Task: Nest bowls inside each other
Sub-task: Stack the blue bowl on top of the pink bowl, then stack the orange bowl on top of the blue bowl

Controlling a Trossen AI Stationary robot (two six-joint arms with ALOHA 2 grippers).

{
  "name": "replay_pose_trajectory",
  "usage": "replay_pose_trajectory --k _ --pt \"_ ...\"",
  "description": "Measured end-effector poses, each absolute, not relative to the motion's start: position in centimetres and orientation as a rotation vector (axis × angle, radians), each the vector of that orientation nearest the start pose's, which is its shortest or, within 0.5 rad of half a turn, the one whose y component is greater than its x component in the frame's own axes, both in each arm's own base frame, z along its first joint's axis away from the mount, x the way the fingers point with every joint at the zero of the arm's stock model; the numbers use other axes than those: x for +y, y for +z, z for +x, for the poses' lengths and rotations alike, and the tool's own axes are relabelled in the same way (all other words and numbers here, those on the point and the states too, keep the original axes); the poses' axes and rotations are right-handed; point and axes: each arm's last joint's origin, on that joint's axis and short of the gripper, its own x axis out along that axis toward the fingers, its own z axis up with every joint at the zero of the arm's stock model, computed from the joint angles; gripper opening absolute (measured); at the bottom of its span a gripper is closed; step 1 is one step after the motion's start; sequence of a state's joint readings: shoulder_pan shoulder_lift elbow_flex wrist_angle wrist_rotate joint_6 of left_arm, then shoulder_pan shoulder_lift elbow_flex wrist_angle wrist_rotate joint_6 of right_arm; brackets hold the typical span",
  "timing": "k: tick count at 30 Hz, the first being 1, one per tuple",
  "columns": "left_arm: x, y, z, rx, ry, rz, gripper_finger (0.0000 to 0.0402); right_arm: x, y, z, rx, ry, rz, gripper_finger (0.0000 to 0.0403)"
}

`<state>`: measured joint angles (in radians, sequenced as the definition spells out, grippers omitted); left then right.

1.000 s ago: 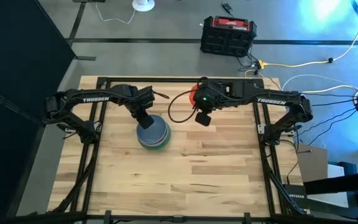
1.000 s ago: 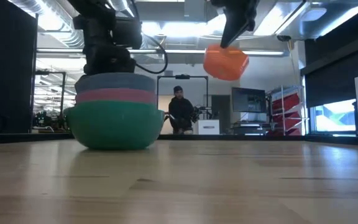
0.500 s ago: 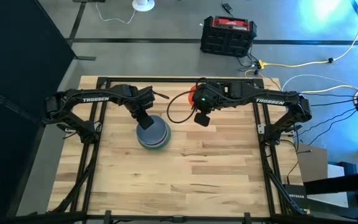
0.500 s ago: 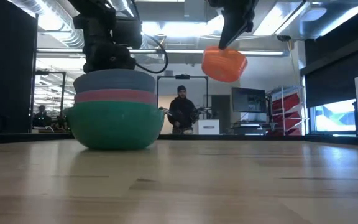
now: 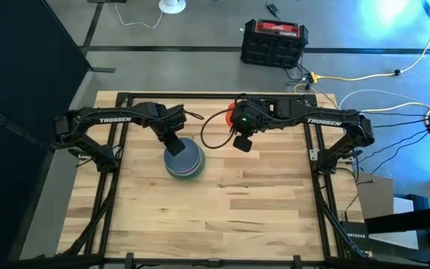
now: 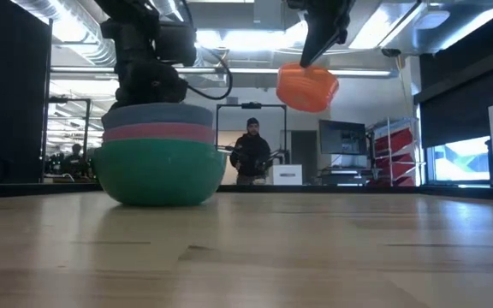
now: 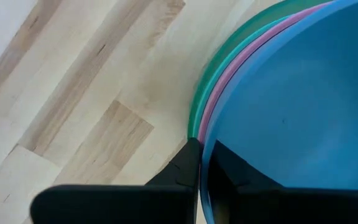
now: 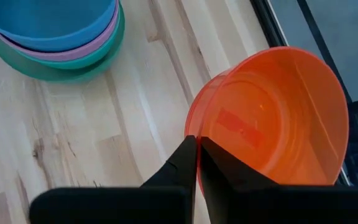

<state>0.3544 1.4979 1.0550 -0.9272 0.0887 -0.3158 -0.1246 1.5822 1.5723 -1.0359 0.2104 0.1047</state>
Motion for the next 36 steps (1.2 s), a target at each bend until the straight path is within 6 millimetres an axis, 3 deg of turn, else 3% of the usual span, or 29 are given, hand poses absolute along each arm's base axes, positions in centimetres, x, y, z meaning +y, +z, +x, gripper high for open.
replay_pose_trajectory --k 7,23,26,31,36 --pt "8.0 22.3 25.6 1.301 0.407 -0.555 0.0038 -4.5 34.2 31.4 1.03 -0.355 0.048 0.0" --pt "8.0 29.6 27.5 1.077 0.367 -0.543 0.0137 -2.2 34.4 32.4 0.967 -0.218 0.027 0.0" --pt "8.0 31.6 27.5 1.054 0.353 -0.523 0.0141 -1.7 34.1 32.9 0.957 -0.188 0.026 0.0" --pt "7.5 36.4 25.4 0.925 0.31 -0.437 0.0141 -0.4 33.8 35.4 0.969 -0.129 -0.011 0.0" --pt "5.9 41.2 19.2 0.697 0.318 -0.394 0.0141 0.4 34.5 39.0 0.956 -0.116 -0.061 0.0"
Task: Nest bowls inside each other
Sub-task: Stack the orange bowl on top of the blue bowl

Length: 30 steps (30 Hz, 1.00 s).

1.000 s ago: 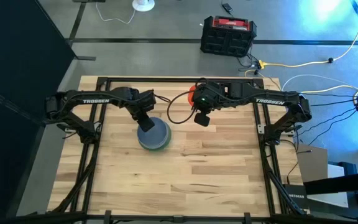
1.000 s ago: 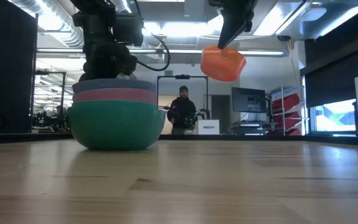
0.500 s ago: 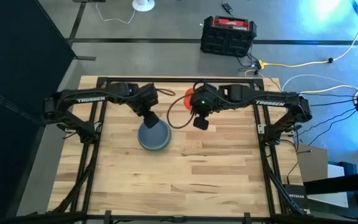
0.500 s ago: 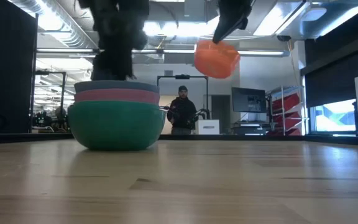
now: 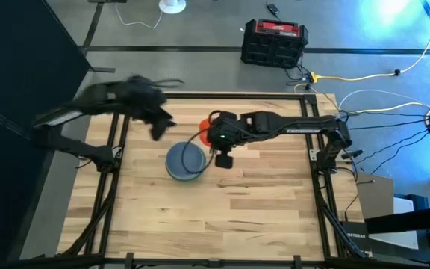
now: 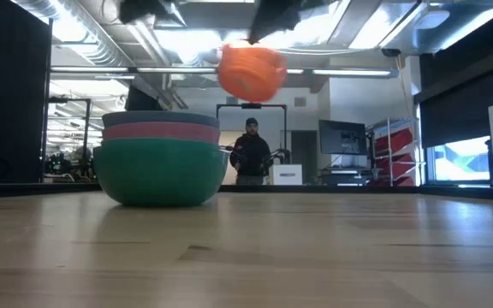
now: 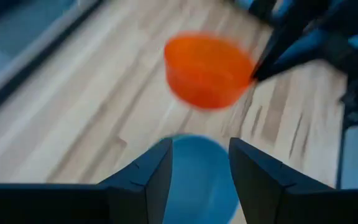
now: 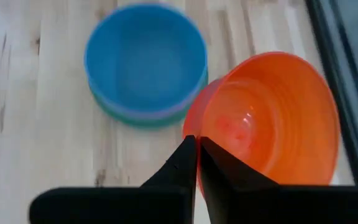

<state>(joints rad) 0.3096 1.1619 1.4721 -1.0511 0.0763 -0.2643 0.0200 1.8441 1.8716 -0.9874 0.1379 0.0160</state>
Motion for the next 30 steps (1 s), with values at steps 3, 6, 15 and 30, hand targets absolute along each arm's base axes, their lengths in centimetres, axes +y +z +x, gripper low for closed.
replay_pose_trajectory --k 3,6,15,30 --pt "4.8 43.2 15.6 0.573 0.309 -0.374 0.0141 0.5 34.2 40.7 0.966 -0.102 -0.056 0.0" --pt "3.6 44.6 12.1 0.455 0.296 -0.359 0.0141 0.6 33.9 42.1 0.975 -0.084 -0.046 0.0" --pt "0.0 46.3 0.7 0.102 0.252 -0.313 0.0141 1.0 32.1 46.1 1.001 -0.032 -0.014 0.0" --pt "-2.1 40.1 -5.2 -0.03 0.15 -0.36 0.0141 1.8 30.2 48.1 1.004 0.02 0.186 0.0"
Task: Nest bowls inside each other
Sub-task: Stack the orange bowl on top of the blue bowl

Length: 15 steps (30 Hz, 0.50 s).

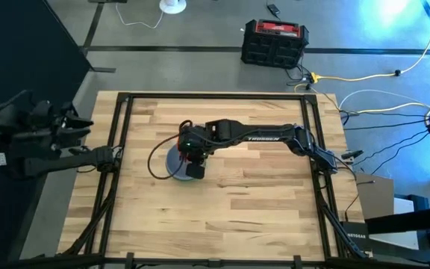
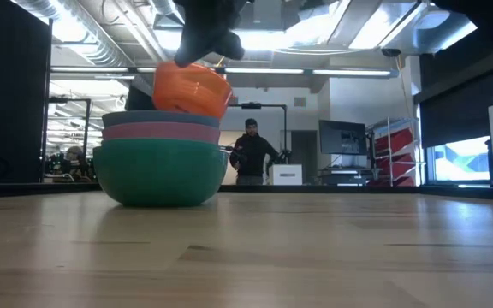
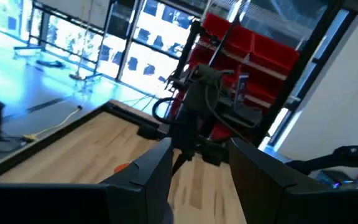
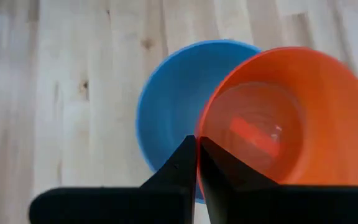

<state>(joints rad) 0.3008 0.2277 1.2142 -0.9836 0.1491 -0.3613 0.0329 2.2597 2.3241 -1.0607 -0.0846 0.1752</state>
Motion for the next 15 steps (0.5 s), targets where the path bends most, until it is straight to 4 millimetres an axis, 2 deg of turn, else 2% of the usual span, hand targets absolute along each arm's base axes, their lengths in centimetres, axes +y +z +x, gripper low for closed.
replay_pose_trajectory --k 15 --pt "-1.4 33.7 -2.2 -0.036 0.033 -0.499 0.0141 4.1 27.9 49.2 1.027 0.155 0.157 0.0"
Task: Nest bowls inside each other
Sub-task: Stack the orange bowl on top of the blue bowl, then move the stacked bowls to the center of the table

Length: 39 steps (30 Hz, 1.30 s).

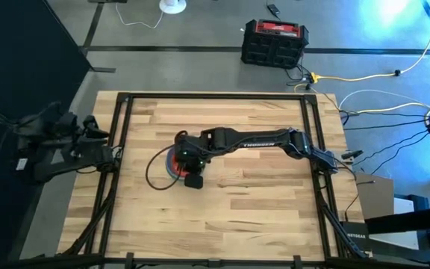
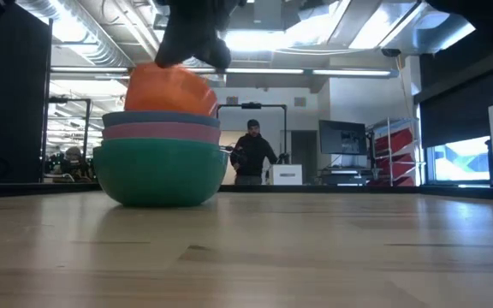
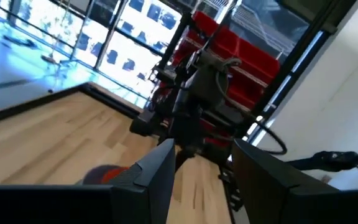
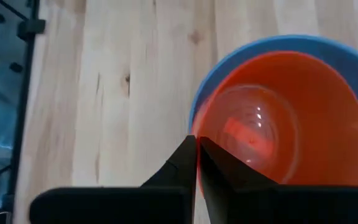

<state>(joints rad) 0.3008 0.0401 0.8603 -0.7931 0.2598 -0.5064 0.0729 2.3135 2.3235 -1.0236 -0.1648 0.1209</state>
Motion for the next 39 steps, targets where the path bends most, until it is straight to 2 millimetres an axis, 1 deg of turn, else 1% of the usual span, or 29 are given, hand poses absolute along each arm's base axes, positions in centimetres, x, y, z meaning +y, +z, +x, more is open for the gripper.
replay_pose_trajectory --k 3,5,8,12,16,32,35,39 --pt "-1.3 32.4 -1.4 -0.033 0.006 -0.528 0.0141 4.5 27.4 49.4 1.033 0.18 0.147 0.0" --pt "-1.2 32.0 -0.7 -0.034 -0.019 -0.541 0.0141 4.8 26.7 49.6 1.042 0.192 0.116 0.0" --pt "-1.0 31.8 -0.1 -0.05 -0.033 -0.541 0.0141 5.1 26.2 49.8 1.048 0.191 0.066 0.0" --pt "-1.0 31.3 0.0 -0.012 -0.023 -0.502 0.0141 5.1 26.0 49.9 1.043 0.185 0.027 0.0" --pt "-1.0 31.1 0.0 0.016 -0.028 -0.505 0.0141 4.9 26.0 50.0 1.036 0.151 -0.034 0.0" --pt "-1.1 31.1 0.0 0.018 -0.045 -0.55 0.0141 4.6 25.9 49.9 1.051 0.105 -0.07 0.003" --pt "-1.1 31.1 0.0 0.021 -0.049 -0.558 0.0141 4.6 25.9 49.9 1.052 0.101 -0.059 0.0048" --pt "-1.1 30.7 -0.1 0.063 -0.039 -0.599 0.0141 4.6 26.0 49.8 1.054 0.09 -0.02 0.0091"
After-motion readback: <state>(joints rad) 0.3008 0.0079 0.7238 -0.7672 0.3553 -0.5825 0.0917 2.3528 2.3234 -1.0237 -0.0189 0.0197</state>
